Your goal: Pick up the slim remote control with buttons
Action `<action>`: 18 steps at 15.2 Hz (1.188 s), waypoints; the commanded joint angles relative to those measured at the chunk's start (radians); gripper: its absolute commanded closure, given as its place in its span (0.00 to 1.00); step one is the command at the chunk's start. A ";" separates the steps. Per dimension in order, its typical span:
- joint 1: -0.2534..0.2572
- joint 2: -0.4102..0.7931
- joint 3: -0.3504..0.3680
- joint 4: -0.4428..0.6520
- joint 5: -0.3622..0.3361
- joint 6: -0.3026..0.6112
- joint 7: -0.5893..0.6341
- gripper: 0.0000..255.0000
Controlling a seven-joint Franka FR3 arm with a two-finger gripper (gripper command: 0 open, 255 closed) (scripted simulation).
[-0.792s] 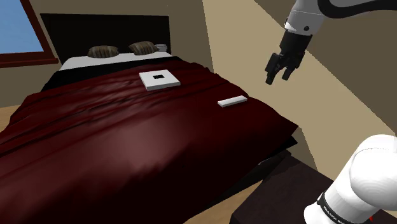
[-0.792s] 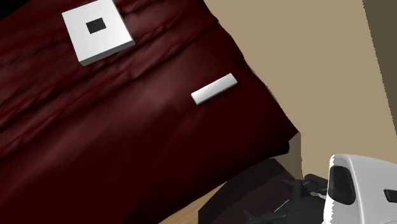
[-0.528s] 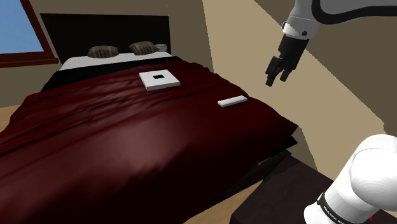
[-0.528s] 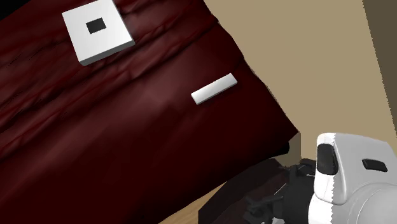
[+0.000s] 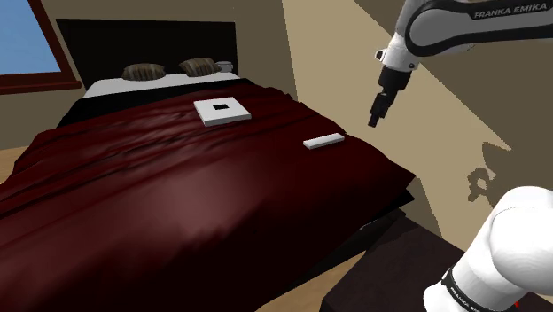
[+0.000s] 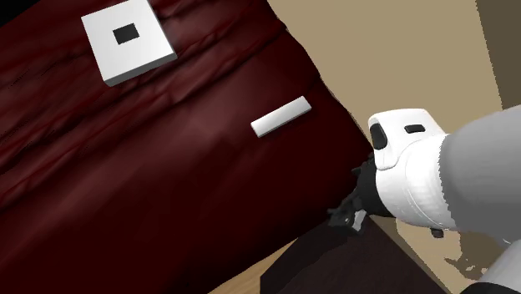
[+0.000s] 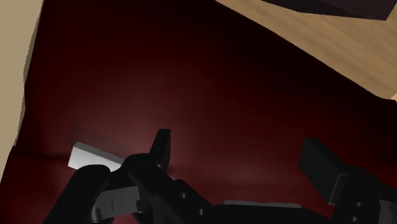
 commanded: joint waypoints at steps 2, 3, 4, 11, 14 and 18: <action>0.026 0.105 -0.079 0.047 -0.006 0.052 -0.165 0.00; 0.036 0.141 -0.103 0.063 -0.003 0.068 -0.217 0.00; 0.046 0.178 -0.126 0.081 0.002 0.084 -0.269 0.00; 0.101 0.478 -0.256 0.251 0.109 0.166 -0.654 0.00; 0.098 0.621 -0.279 0.347 0.185 0.179 -0.821 0.00; 0.061 0.810 -0.266 0.495 0.280 0.175 -1.021 0.00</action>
